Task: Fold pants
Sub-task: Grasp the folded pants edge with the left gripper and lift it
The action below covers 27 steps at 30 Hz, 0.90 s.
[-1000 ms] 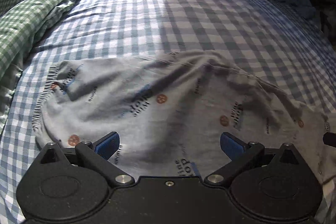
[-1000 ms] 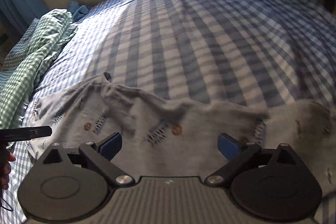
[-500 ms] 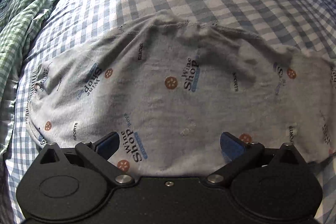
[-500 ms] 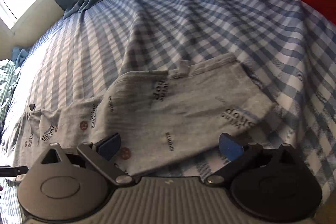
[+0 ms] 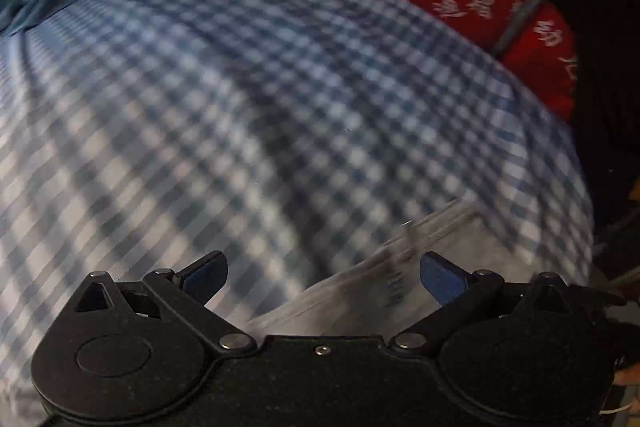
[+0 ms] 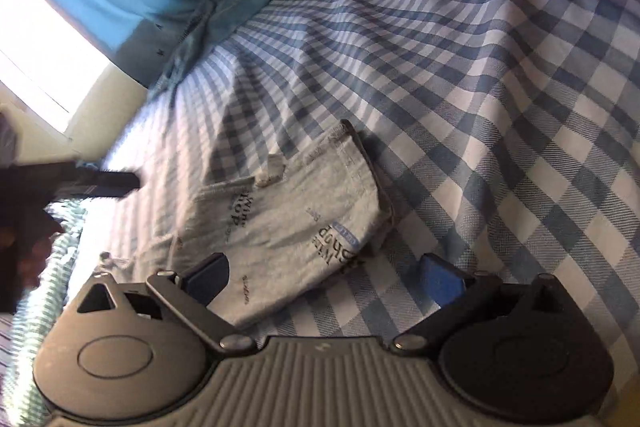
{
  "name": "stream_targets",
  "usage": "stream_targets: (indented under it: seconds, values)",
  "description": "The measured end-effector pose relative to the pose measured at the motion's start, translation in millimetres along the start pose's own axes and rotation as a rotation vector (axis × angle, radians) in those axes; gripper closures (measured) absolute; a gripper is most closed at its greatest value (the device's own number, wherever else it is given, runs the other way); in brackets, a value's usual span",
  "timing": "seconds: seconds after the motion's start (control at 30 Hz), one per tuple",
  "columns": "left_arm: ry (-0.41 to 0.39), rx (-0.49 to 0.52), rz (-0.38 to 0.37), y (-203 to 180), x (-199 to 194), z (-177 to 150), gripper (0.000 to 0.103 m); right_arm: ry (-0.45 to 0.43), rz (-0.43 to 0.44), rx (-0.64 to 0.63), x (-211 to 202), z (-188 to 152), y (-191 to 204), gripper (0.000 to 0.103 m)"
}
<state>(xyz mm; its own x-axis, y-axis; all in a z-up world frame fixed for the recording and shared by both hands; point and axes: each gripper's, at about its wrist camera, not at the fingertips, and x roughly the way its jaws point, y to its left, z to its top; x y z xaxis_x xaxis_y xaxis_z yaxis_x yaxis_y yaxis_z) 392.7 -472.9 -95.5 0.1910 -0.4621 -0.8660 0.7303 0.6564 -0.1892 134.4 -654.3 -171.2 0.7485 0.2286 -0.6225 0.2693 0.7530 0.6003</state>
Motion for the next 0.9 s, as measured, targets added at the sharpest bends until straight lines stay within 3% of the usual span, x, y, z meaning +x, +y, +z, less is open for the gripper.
stream_targets:
  seconds: [0.1,0.17,0.27,0.47,0.6,0.7,0.77,0.83,0.9]
  values:
    - [0.028,0.139,-0.106,-36,36,29,0.001,-0.013,0.066,0.025,3,1,-9,0.000]
    - [0.078,0.259,-0.173,-58,62,42,0.002,-0.028,0.086,0.041,5,2,-12,0.000]
    - [0.173,0.362,-0.259,-77,95,53,0.010,-0.060,0.099,0.098,6,0,-19,0.003]
    - [0.376,0.420,-0.368,-90,134,62,0.025,-0.126,0.081,0.262,-1,-9,-33,0.022]
    - [0.439,0.442,-0.378,-92,144,66,0.026,-0.132,0.067,0.317,1,-8,-41,0.037]
    - [0.448,0.444,-0.360,-91,146,68,0.045,-0.123,0.072,0.329,4,-6,-43,0.039]
    - [0.445,0.436,-0.329,-90,146,70,0.069,-0.115,0.065,0.348,6,-5,-44,0.050]
    - [0.458,0.407,-0.327,-88,147,71,0.077,-0.090,0.043,0.358,10,-3,-45,0.087]
    - [0.475,0.388,-0.322,-90,149,69,0.086,-0.080,0.032,0.360,12,-3,-45,0.090]
